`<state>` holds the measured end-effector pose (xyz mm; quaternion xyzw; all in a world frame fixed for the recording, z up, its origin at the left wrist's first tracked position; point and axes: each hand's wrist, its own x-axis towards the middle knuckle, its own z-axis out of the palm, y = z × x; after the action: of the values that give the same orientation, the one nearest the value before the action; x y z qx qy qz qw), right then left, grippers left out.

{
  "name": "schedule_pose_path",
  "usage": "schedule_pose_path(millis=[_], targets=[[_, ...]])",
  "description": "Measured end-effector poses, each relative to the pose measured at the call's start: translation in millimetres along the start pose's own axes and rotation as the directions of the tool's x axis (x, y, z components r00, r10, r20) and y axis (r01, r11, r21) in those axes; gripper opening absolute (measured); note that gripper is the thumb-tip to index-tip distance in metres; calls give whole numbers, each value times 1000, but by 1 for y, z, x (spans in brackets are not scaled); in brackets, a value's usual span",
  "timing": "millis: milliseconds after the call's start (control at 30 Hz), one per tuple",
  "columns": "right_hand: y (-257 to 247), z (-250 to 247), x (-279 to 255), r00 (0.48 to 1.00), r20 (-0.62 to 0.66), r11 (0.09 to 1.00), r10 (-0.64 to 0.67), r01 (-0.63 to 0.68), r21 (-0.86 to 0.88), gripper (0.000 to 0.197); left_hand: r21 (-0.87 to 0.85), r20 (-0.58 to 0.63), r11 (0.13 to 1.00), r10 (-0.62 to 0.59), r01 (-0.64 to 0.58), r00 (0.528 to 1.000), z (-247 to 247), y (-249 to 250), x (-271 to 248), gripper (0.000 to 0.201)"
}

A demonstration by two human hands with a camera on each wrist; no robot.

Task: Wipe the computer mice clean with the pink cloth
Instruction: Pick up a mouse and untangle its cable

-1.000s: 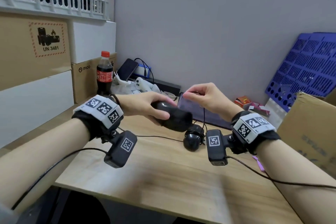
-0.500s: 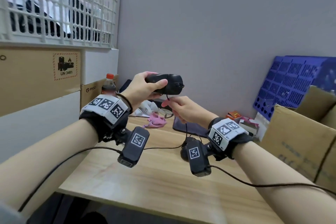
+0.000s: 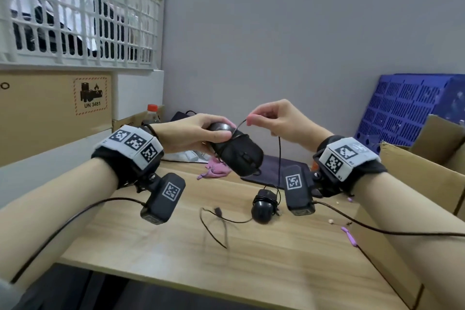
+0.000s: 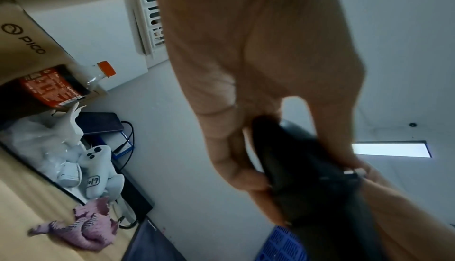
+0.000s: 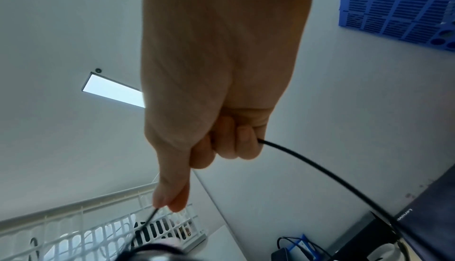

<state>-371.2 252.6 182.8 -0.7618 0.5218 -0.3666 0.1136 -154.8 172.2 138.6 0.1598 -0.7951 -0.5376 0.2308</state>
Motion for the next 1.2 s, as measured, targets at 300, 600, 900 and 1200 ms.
schedule_pose_path(millis=[300, 600, 900, 1200], targets=[[43, 39, 7, 970, -71, 965, 231, -219, 143, 32, -136, -487, 966, 129, -221, 864, 8, -5, 43, 49], [57, 60, 4, 981, 97, 985, 169, -171, 10, 31, 343, -583, 938, 165, 57, 795, 5, -49, 69, 41], [72, 19, 12, 983, 123, 961, 136, -161, 225, 20, -134, -88, 990, -52, 40, 995, 3, -62, 43, 50], [103, 75, 14, 931, 129, 837, 340, -363, 410, 35, -337, -415, 928, 5, -159, 910, 12, -61, 65, 35]])
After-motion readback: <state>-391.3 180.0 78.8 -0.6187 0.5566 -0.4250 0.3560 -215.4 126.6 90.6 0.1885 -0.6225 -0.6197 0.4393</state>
